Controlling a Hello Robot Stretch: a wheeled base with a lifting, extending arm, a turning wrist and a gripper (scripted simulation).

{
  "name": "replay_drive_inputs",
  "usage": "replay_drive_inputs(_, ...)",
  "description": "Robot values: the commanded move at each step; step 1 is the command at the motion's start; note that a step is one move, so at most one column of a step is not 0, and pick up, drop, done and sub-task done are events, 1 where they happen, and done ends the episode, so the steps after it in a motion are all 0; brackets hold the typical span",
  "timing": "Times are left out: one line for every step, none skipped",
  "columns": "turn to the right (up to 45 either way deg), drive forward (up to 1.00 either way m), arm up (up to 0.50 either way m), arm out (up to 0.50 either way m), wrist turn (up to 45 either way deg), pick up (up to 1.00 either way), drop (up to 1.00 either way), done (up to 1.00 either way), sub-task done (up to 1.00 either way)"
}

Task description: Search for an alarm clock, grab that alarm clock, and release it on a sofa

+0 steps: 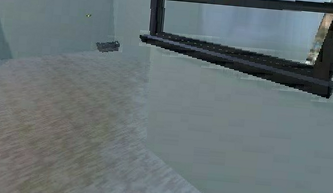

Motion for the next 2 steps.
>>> replay_drive_inputs(0.0,0.0,0.0,0.0,-24.0,0.0,0.0,0.0,0.0)
replay_drive_inputs(0.0,0.0,0.0,-0.44,0.0,0.0,0.0,0.0,0.0)
